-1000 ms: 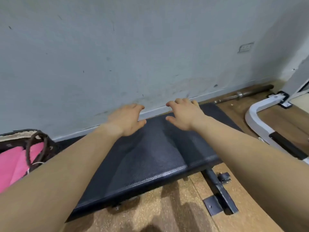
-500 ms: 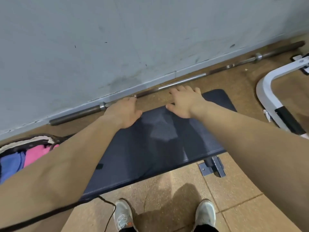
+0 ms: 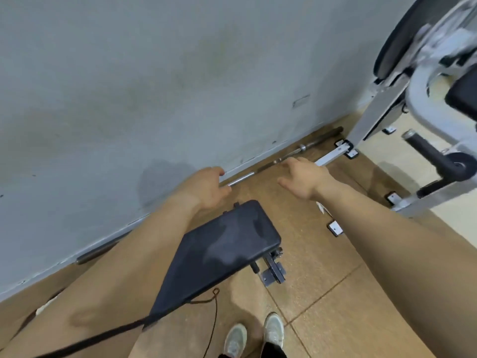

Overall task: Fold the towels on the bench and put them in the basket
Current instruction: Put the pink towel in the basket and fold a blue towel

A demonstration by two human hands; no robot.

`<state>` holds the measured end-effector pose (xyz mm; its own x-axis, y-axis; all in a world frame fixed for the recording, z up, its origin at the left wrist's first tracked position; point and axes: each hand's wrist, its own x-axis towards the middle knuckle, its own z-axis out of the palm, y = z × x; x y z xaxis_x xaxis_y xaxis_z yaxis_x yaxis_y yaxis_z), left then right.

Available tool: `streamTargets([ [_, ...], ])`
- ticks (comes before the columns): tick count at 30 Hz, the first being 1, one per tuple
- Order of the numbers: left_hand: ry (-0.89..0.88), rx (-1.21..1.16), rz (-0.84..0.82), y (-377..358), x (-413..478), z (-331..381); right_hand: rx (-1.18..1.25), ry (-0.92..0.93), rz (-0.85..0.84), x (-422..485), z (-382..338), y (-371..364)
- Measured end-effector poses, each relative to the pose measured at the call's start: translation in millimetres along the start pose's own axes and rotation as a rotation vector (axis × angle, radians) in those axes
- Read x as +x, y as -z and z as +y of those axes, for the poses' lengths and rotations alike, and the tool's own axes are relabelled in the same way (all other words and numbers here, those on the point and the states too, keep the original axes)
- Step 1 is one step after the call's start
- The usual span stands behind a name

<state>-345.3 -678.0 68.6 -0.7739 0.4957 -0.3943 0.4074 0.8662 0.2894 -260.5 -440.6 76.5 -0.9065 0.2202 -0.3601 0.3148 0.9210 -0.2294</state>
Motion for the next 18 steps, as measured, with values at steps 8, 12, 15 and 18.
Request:
streamTargets([
  [8, -0.297, 0.098, -0.091, 22.0, -17.5, 127.3, 0.057, -0.341, 0.125, -141.5, 74.4, 68.3],
  [12, -0.411, 0.149, -0.131, 11.3, -20.9, 198.2, 0.056, -0.489, 0.167, -214.1, 123.6, 73.6],
  [15, -0.505, 0.185, -0.164, -0.7, -29.1, 258.1, 0.121, -0.604, 0.198, -268.8, 164.4, 74.3],
  [18, -0.605, 0.219, -0.175, -14.8, -41.4, 327.7, 0.179, -0.706, 0.246, -321.7, 208.4, 70.4],
])
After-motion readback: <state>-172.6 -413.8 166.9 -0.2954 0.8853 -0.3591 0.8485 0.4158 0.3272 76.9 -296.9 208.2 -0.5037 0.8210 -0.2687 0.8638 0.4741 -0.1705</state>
